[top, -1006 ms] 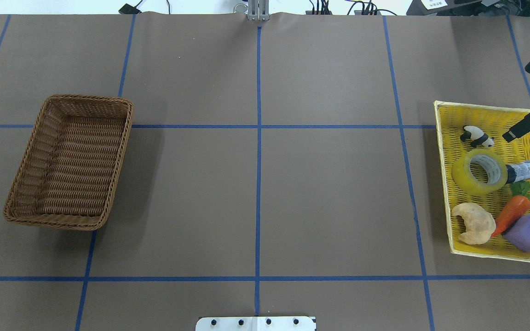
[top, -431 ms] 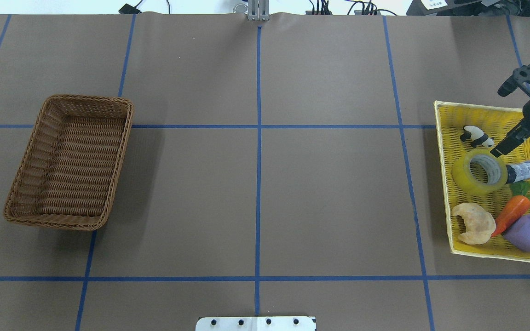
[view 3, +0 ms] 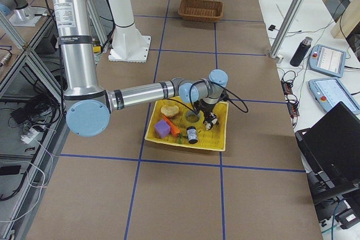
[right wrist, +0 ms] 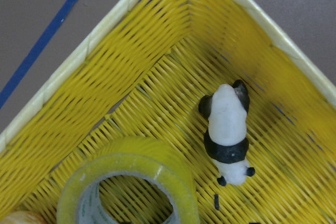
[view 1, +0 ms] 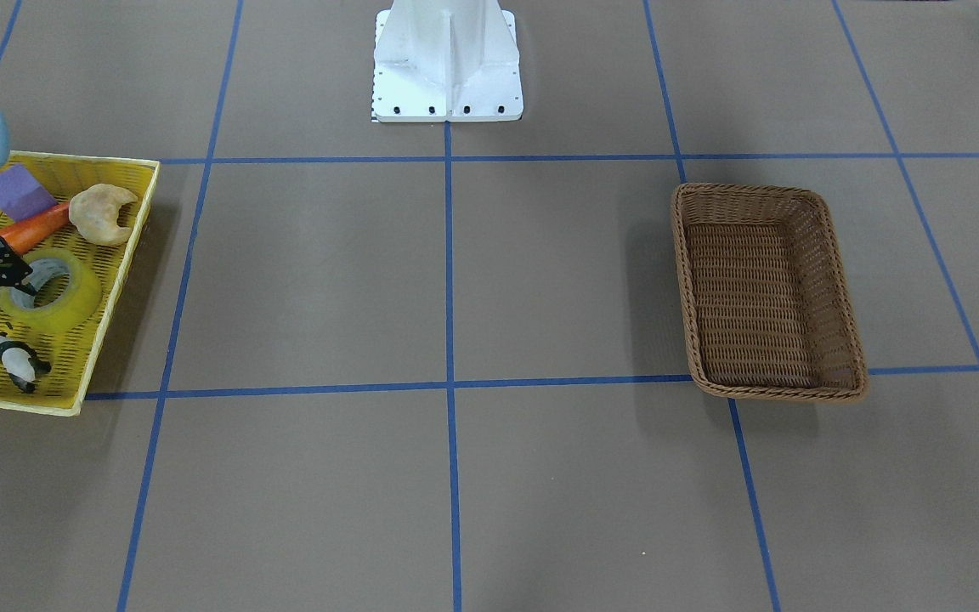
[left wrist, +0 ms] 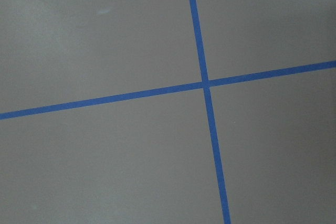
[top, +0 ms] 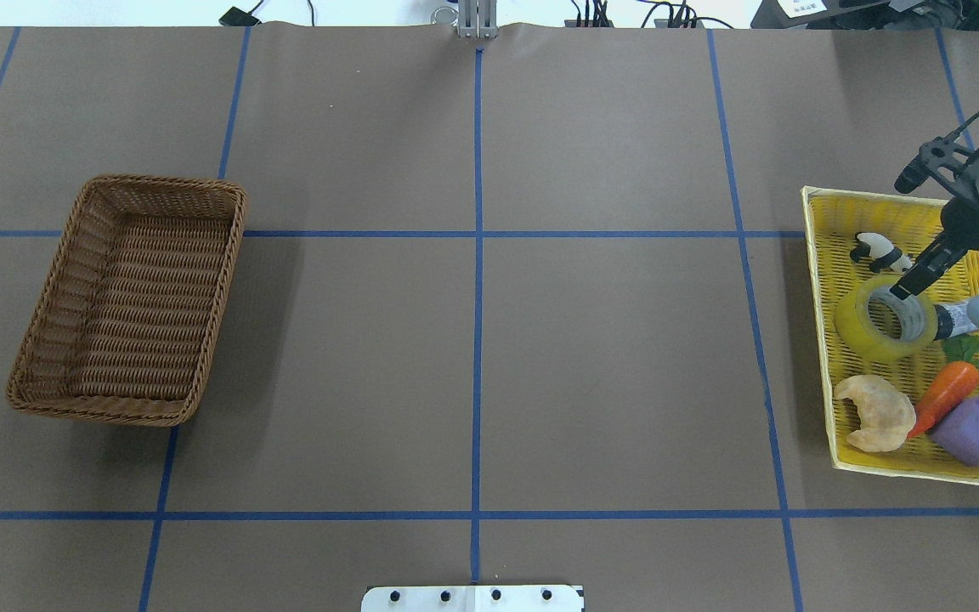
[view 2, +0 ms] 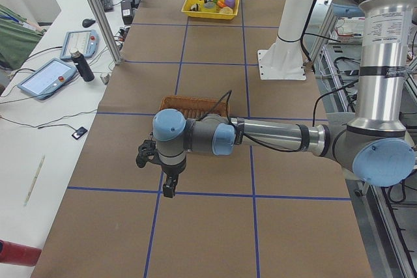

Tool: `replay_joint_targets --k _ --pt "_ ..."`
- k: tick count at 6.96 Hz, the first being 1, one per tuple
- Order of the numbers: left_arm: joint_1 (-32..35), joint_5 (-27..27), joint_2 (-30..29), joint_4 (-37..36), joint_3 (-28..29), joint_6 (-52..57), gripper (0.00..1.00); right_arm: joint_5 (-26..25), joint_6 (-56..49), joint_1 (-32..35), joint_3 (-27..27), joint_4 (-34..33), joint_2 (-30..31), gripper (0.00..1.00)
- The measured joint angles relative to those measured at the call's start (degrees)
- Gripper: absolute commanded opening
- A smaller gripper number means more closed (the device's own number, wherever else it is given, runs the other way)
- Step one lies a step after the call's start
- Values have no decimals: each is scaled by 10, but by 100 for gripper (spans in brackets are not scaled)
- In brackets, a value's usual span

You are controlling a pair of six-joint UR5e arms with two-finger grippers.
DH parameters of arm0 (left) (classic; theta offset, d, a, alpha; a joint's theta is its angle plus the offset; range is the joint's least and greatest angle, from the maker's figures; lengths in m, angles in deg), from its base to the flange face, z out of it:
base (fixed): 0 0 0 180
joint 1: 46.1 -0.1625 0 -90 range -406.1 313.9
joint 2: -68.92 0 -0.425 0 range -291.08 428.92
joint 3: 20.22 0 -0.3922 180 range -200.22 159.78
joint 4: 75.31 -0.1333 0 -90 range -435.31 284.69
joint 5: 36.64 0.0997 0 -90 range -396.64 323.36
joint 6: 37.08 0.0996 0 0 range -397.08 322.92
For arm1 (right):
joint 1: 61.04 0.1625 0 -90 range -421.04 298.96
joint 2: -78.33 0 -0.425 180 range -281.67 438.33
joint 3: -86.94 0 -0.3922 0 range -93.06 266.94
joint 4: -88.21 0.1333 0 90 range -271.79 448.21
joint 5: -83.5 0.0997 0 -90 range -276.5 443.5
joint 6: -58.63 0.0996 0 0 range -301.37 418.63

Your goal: Move tape to another basket

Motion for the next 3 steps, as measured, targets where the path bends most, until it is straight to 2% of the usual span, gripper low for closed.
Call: replay_joint_targets --k 2,3 --pt "0 0 -3 0 3 0 98 1 0 -3 -54 65 -6 64" --pt "0 0 -3 -1 4 0 98 4 1 -3 -63 78 -6 58"
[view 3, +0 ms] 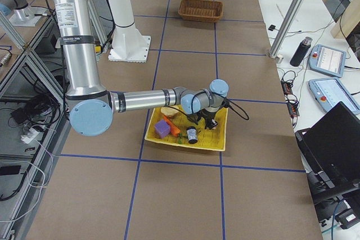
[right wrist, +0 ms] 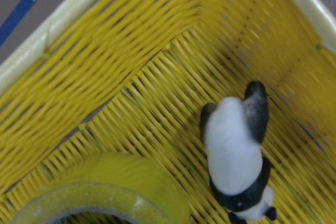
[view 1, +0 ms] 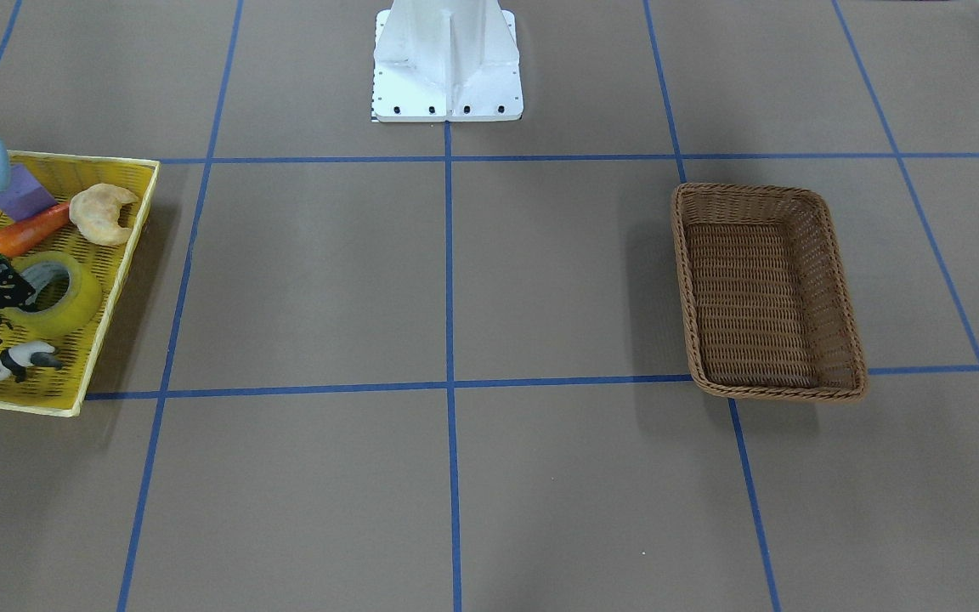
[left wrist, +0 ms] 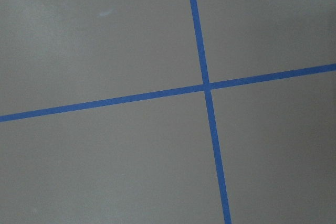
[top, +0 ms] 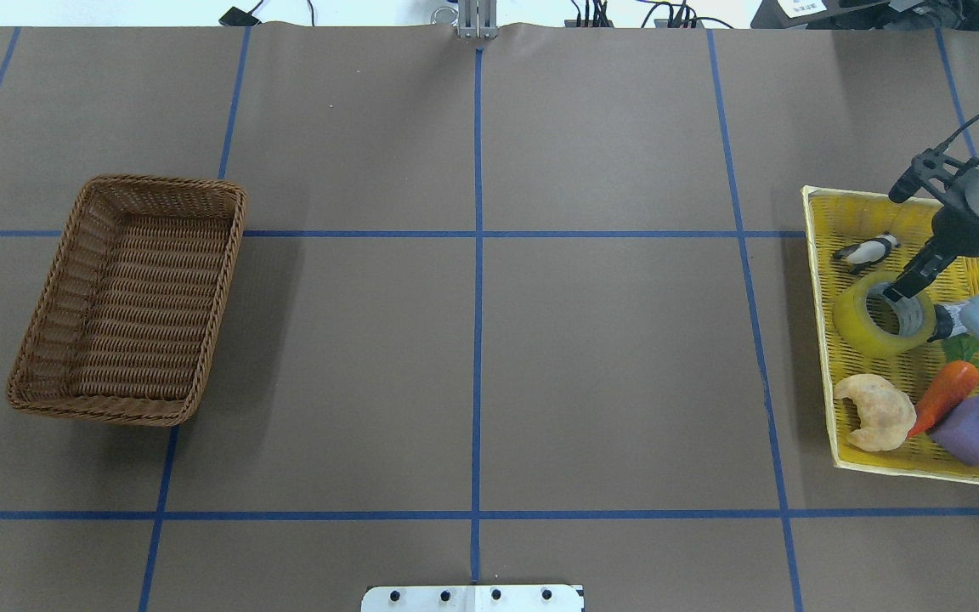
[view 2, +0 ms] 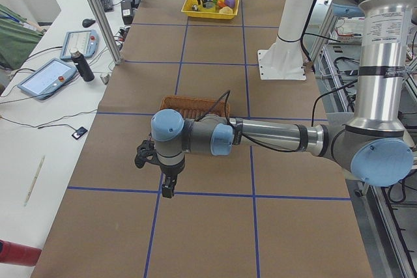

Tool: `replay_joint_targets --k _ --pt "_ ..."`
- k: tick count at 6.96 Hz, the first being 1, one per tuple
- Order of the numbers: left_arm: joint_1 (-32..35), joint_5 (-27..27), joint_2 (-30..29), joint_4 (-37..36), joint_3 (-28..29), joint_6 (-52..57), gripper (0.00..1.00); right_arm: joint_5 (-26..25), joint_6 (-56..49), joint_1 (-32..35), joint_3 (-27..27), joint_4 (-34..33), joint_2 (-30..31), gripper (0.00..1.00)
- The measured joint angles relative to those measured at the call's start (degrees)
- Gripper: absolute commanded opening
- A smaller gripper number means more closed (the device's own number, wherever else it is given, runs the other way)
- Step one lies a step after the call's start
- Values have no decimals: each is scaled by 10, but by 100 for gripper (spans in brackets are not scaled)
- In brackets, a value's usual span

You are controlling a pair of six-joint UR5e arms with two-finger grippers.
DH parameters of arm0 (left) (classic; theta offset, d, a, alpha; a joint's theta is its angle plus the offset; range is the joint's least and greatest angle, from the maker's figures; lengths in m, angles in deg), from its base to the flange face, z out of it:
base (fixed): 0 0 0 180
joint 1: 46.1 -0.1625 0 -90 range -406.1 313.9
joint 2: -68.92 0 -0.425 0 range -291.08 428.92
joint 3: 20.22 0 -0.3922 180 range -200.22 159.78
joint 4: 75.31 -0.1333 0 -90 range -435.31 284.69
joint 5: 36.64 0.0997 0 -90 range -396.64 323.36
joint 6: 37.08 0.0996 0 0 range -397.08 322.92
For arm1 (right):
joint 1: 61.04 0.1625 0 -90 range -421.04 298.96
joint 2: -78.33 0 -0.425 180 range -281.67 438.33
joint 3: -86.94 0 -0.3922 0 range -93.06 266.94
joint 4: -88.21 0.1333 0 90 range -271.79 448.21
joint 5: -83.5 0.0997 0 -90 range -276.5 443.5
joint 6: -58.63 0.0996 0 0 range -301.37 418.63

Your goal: Move tape to another basket

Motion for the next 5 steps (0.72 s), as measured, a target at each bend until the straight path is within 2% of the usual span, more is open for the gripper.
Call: replay_joint_targets --k 1,2,5 --pt "0 0 -2 0 1 0 98 3 2 1 1 5 1 34" --pt "0 0 -4 0 2 0 98 8 5 2 7 5 4 0" --pt "0 0 -9 -1 3 -1 98 13 9 4 46 5 30 0"
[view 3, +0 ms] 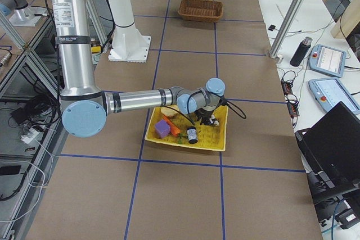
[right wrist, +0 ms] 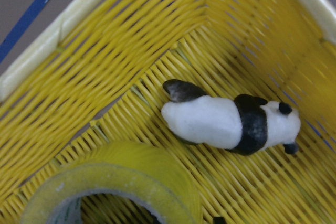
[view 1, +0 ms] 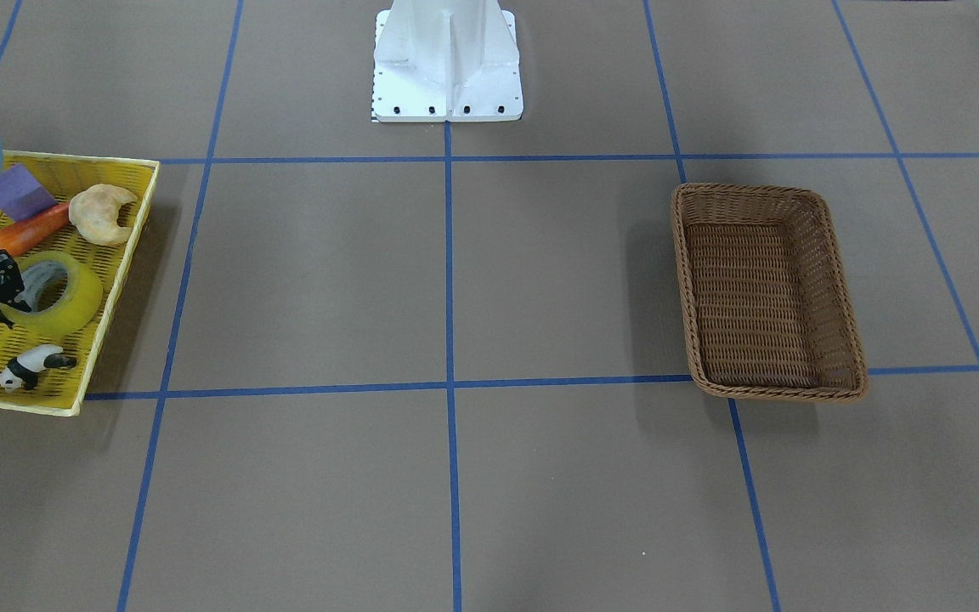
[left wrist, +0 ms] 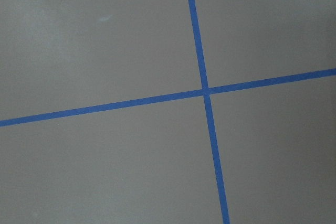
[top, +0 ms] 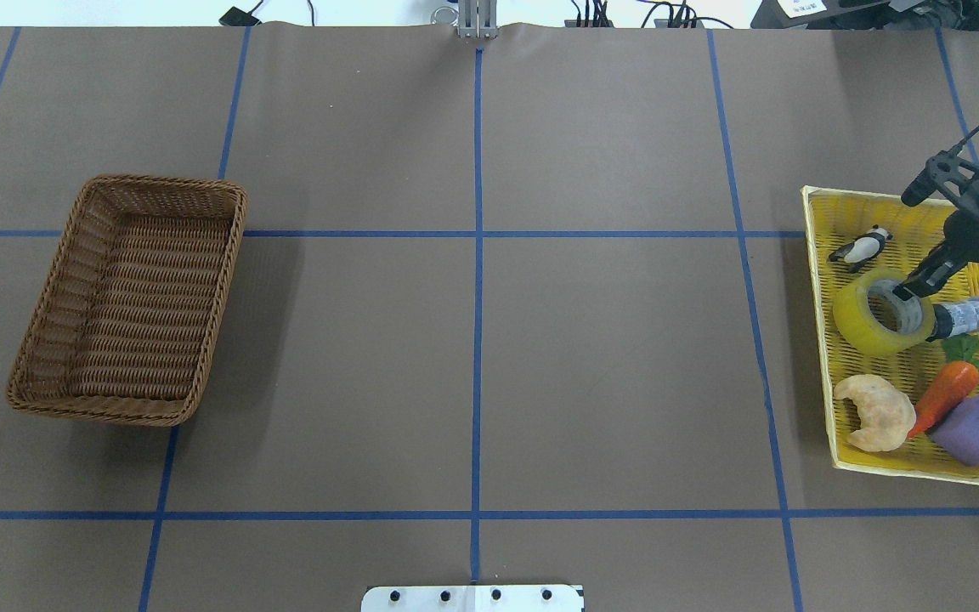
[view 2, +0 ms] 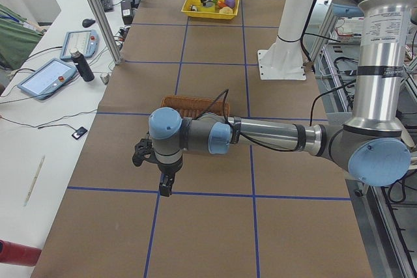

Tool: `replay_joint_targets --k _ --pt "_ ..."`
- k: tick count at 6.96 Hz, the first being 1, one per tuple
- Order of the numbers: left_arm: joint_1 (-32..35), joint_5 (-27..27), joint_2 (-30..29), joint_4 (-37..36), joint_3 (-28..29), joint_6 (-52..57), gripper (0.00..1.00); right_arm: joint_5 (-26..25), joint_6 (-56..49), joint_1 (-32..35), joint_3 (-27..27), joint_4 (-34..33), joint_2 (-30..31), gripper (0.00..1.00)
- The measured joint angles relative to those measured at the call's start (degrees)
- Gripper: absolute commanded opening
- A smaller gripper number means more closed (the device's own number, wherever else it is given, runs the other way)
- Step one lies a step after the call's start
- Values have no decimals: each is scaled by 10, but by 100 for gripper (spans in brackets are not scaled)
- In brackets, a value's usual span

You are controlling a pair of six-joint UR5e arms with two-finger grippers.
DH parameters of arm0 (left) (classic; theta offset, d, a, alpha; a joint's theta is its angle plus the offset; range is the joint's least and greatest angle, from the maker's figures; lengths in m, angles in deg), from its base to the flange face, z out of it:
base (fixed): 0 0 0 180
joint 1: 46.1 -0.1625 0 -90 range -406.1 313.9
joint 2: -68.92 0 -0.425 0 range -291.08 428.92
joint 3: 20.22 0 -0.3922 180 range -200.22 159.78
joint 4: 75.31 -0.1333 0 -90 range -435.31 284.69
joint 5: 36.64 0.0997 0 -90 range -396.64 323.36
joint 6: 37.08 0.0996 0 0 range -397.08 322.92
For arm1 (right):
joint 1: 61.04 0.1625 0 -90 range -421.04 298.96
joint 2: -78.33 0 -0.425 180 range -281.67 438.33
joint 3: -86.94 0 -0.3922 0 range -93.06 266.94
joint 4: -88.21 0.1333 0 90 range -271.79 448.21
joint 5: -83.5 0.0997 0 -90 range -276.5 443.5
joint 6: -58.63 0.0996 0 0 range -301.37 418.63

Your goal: Move tape to another basket

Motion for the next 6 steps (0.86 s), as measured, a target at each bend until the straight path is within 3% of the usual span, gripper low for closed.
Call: replay_joint_targets --k 2,4,6 --pt "0 0 -1 0 0 -1 98 15 2 8 30 -6 9 0" --pt "0 0 -4 1 -3 0 98 76 15 38 61 -10 7 0" --pt "0 0 -20 2 -8 -5 98 100 131 47 101 -5 -19 0"
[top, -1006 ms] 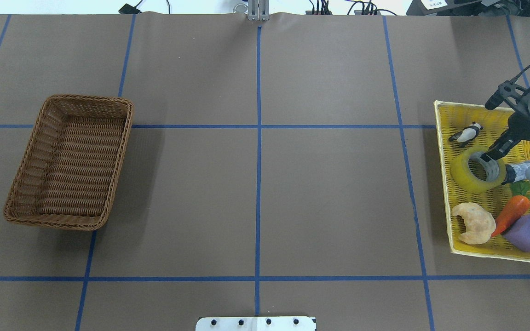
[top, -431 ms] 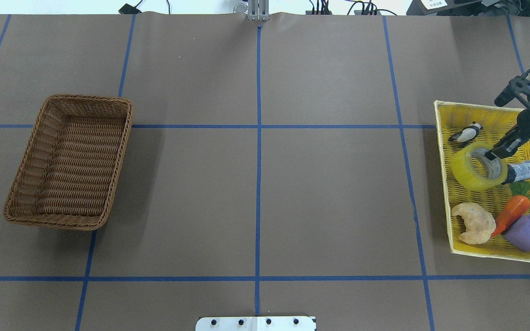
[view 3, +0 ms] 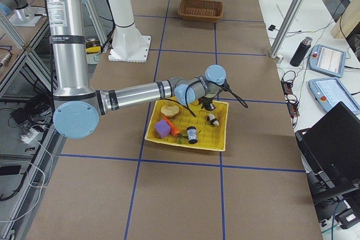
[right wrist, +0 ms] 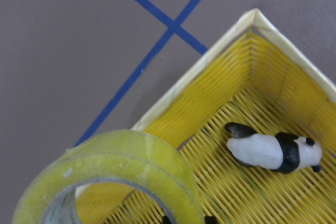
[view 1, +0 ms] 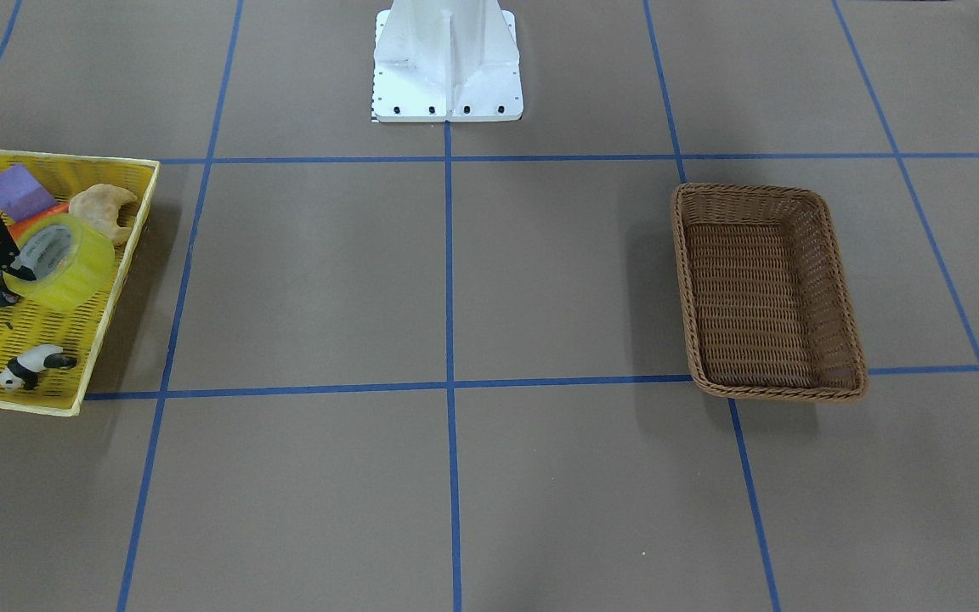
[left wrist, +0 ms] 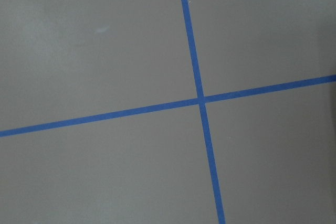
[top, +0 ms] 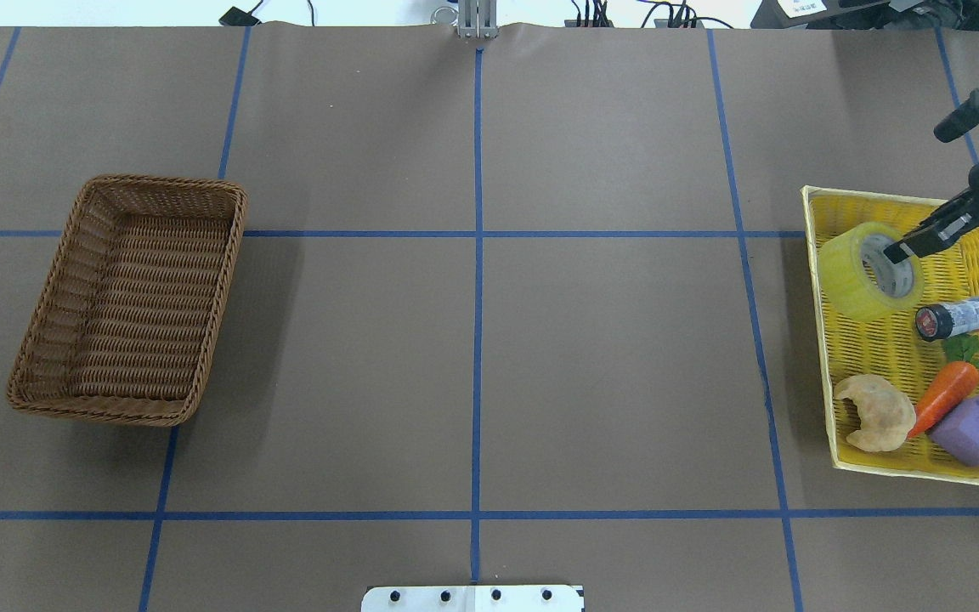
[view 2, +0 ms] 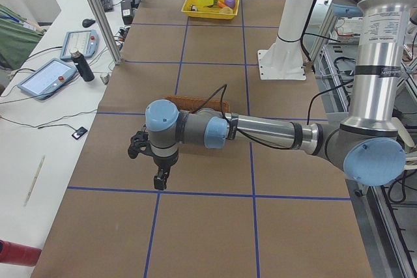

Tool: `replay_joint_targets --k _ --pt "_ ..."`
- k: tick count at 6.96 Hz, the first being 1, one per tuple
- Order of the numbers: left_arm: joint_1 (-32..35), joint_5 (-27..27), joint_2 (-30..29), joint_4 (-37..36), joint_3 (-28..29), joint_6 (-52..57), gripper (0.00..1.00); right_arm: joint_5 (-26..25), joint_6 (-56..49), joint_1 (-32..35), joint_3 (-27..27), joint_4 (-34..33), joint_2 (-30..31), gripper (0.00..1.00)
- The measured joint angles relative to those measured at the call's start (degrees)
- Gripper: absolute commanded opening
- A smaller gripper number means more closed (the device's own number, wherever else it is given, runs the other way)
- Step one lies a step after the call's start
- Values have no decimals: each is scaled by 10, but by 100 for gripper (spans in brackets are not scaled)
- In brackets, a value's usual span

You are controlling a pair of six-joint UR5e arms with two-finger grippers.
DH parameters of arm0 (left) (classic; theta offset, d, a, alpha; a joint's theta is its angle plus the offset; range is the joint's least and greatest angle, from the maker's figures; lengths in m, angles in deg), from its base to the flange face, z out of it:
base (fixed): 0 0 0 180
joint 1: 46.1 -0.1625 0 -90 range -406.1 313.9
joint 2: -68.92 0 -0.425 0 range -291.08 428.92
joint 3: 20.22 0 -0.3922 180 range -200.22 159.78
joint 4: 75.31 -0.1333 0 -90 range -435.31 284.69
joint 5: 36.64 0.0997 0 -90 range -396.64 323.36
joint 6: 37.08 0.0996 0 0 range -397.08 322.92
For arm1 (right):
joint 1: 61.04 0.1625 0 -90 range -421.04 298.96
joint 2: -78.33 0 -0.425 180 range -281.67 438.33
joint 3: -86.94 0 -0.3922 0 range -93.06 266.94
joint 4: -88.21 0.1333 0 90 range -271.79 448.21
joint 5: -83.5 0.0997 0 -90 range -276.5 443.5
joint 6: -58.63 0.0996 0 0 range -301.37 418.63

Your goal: Move tape to another basket

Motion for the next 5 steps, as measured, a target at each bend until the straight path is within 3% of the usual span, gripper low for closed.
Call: replay_joint_targets --k 2,4,5 --pt "-17 -2 -19 54 2 -74 98 1 157 -18 20 7 -64 0" --pt "-45 -1 -22 258 42 -240 98 -18 301 -55 30 29 -123 0" --pt "-52 0 -22 383 75 -322 98 -48 381 -84 33 73 -137 0"
